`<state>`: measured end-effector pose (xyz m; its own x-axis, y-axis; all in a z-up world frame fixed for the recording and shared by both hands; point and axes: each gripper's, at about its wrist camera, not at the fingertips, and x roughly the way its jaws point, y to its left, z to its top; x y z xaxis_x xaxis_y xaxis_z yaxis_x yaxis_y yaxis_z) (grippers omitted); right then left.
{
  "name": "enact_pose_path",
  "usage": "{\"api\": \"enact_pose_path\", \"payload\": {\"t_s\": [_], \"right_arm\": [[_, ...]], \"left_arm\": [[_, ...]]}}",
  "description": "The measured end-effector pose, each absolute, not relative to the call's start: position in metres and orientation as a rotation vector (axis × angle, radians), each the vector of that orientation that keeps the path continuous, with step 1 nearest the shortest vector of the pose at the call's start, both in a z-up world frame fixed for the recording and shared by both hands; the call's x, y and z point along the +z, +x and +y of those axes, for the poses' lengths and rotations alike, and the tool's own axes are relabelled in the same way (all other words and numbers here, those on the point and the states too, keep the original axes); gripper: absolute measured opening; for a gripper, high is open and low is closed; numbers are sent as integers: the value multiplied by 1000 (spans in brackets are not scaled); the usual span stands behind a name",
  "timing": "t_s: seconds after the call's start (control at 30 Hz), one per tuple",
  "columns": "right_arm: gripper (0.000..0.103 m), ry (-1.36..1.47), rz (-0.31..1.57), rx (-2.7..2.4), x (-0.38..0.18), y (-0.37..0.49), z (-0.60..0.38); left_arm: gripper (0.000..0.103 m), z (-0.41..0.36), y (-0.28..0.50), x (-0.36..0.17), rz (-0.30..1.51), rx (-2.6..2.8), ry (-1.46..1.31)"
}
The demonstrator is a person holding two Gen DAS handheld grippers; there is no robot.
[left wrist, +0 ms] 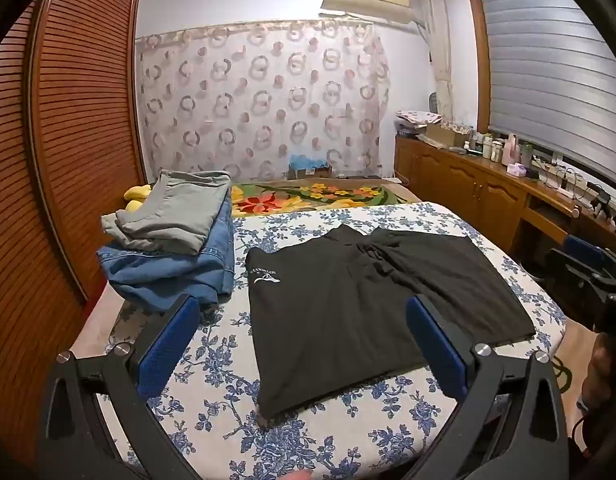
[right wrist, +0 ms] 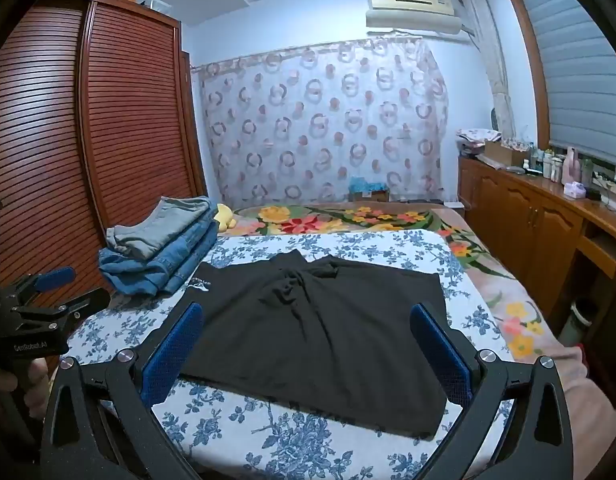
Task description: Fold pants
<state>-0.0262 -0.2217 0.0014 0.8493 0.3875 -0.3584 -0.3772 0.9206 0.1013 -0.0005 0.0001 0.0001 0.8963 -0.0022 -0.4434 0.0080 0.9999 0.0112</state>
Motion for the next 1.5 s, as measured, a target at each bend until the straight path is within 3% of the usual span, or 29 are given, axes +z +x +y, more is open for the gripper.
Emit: {"api": "enact_pose_path", "payload": {"t_s": [1.5], "right_arm": [[103, 16, 365, 405, 1, -27, -220]], "left_arm": [[103, 4, 1, -3, 476, -10, -2]]}}
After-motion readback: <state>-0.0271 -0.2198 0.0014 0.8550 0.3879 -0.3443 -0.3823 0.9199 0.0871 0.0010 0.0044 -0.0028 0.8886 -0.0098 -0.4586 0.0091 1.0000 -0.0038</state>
